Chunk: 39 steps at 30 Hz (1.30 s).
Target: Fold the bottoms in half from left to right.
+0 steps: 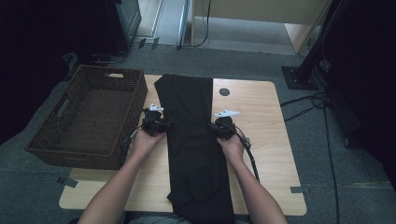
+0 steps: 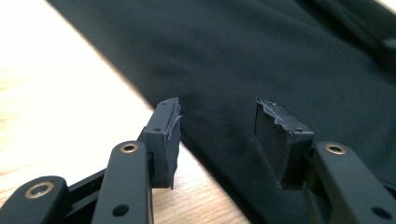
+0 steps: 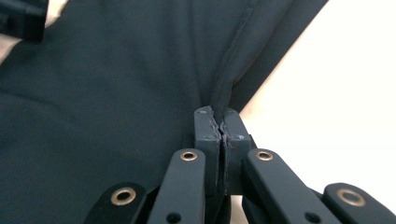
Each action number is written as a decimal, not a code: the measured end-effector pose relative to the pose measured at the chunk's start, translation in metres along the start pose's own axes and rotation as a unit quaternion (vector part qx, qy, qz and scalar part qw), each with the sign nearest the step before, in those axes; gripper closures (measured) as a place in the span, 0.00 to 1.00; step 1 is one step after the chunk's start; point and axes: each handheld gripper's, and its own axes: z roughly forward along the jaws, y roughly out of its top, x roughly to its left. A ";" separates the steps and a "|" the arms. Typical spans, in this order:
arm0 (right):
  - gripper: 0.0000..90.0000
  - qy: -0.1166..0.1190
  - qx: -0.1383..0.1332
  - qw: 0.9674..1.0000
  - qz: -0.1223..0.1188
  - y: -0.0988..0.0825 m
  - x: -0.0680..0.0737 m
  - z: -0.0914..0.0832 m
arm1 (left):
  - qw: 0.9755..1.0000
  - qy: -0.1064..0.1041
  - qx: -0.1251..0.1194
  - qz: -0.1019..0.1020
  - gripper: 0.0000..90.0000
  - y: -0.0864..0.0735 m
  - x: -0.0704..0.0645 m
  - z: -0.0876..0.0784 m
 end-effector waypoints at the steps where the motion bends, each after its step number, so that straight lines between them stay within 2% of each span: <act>1: 0.98 0.009 -0.001 1.000 0.003 -0.004 -0.001 -0.004 | 1.000 0.003 0.000 0.001 0.56 0.001 0.001 -0.001; 6: 0.98 0.023 -0.007 1.000 0.008 -0.017 0.004 -0.020 | 1.000 0.002 0.002 -0.011 0.53 0.004 0.005 0.001; 8: 0.98 0.028 -0.013 0.999 0.011 -0.020 0.008 -0.026 | 1.000 0.000 0.005 -0.003 0.52 0.005 0.000 0.004; 11: 0.98 0.026 -0.013 1.000 0.001 -0.023 0.012 -0.030 | 1.000 0.003 0.016 0.016 0.50 0.006 -0.008 0.011; 17: 0.98 0.027 -0.015 1.000 0.007 -0.026 0.011 -0.030 | 0.999 0.016 0.019 0.038 0.49 0.006 -0.016 0.017; 19: 0.98 0.028 -0.013 0.999 0.006 -0.026 0.011 -0.029 | 0.998 0.027 0.020 0.058 0.53 0.005 -0.019 0.017; 22: 0.98 0.028 -0.015 0.999 0.007 -0.027 0.012 -0.027 | 0.996 0.036 0.016 0.083 0.68 0.003 -0.022 0.017; 23: 0.98 0.028 -0.013 0.999 0.011 -0.028 0.012 -0.026 | 0.996 0.029 0.015 0.084 0.73 0.002 -0.022 0.017; 26: 0.98 0.025 -0.014 1.000 0.011 -0.030 0.011 -0.026 | 0.998 0.007 0.017 0.068 0.93 0.001 -0.021 0.016; 27: 0.98 0.025 -0.014 1.000 0.013 -0.031 0.011 -0.027 | 0.998 0.001 0.022 0.065 0.96 0.000 -0.022 0.015; 28: 0.98 0.024 -0.013 1.000 0.014 -0.032 0.011 -0.028 | 0.998 -0.003 0.025 0.063 0.98 -0.001 -0.024 0.013; 30: 0.98 0.026 -0.012 0.999 0.017 -0.035 0.010 -0.034 | 0.997 -0.013 0.024 0.073 0.99 -0.008 -0.029 0.006; 34: 0.98 0.031 -0.003 0.999 0.019 -0.053 0.012 -0.052 | 0.995 -0.045 0.023 0.088 0.99 -0.027 -0.046 -0.015; 39: 0.97 0.040 0.003 0.999 0.018 -0.076 0.025 -0.075 | 0.994 -0.077 0.034 0.068 0.99 -0.048 -0.059 -0.034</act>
